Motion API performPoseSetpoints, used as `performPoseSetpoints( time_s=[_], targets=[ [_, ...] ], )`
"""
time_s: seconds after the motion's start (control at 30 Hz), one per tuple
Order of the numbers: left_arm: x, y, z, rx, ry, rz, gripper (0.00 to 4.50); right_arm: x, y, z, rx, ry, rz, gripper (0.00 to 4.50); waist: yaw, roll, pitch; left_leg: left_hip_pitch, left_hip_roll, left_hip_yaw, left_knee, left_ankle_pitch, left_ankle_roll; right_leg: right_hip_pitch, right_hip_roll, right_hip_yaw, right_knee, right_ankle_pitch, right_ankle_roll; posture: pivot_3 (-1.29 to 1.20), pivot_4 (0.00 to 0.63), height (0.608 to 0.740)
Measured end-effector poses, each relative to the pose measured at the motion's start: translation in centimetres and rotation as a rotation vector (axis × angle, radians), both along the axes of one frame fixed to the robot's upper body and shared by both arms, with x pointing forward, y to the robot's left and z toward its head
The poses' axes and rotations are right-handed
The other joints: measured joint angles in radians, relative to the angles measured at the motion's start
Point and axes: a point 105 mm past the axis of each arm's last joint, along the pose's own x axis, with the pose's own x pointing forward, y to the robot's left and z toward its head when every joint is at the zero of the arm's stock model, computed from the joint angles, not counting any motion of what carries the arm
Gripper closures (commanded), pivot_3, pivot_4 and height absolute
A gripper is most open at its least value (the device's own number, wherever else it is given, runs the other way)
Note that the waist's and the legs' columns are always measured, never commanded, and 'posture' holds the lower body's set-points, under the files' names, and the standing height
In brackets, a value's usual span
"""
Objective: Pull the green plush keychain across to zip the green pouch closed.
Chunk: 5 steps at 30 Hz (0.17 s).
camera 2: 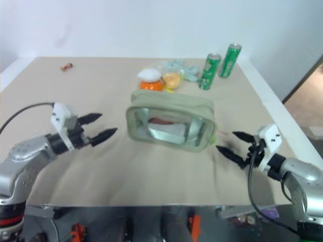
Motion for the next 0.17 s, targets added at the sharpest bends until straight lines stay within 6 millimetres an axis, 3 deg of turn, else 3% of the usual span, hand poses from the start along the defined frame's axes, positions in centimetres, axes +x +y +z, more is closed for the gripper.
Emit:
performPoseSetpoints(
  time_s=[0.17],
  targets=[
    [-0.5,-0.1,-3.0,0.045,0.009,0.087,0.03,-1.5,2.0,-1.8,0.004,0.021,0.05,0.0,0.003,0.001,-0.001,0.001,-0.001,0.0,-0.001,0.001,0.001,0.001,-0.002,0.0,0.0,0.0,0.0,0.0,0.15,0.74]
  ],
)
